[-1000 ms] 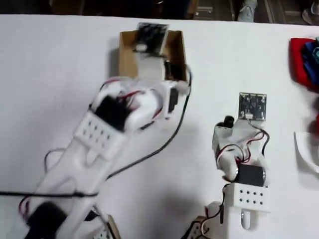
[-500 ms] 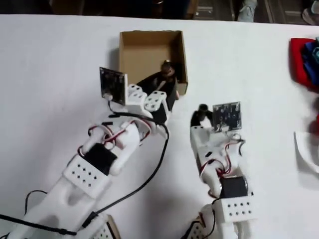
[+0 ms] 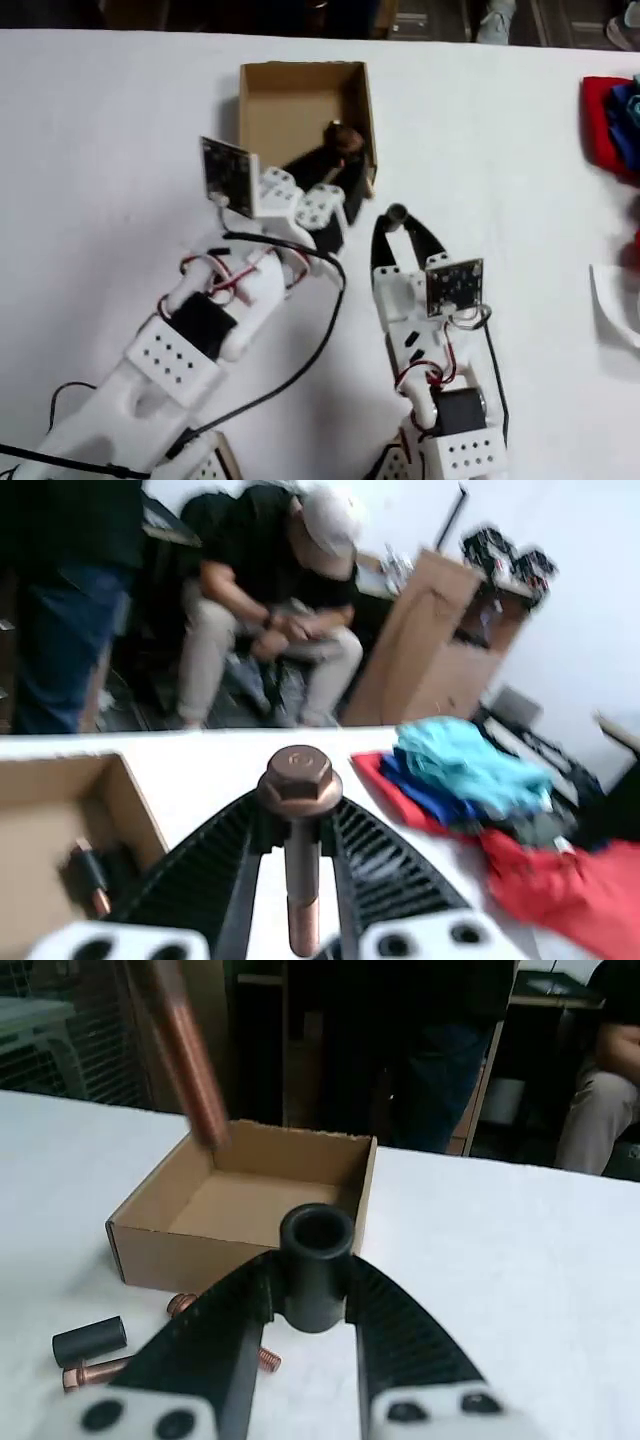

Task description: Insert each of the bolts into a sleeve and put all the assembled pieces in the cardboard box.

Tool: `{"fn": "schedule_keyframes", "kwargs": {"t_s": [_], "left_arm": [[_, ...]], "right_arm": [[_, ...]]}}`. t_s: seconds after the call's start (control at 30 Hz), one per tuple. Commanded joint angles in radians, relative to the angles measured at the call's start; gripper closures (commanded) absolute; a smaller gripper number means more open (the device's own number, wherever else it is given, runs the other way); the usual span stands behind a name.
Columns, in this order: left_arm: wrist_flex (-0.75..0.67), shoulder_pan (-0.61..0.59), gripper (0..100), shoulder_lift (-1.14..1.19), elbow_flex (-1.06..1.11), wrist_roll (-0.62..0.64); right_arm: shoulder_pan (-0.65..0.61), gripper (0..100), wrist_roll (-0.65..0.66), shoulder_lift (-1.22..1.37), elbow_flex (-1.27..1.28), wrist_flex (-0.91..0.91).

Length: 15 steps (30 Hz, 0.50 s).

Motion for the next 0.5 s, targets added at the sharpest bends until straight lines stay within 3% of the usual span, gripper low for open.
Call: {"fn": "schedule_keyframes", "kwargs": {"t_s": [0.0,0.23,0.47], "left_arm": [[0.012,0.061,97,-0.029,-0.042,-0.005],[0.011,0.075,97,0.038,-0.047,-0.009],[-0.034,0.080,97,0.160,-0.119,-0.127]], "right_arm": [[-0.008,97.8,0.002,-0.019,0.009,-0.027],[-0.008,97.8,0.002,-0.012,0.009,-0.024],[-0.008,97.8,0.003,-0.012,0.009,-0.022]]}}
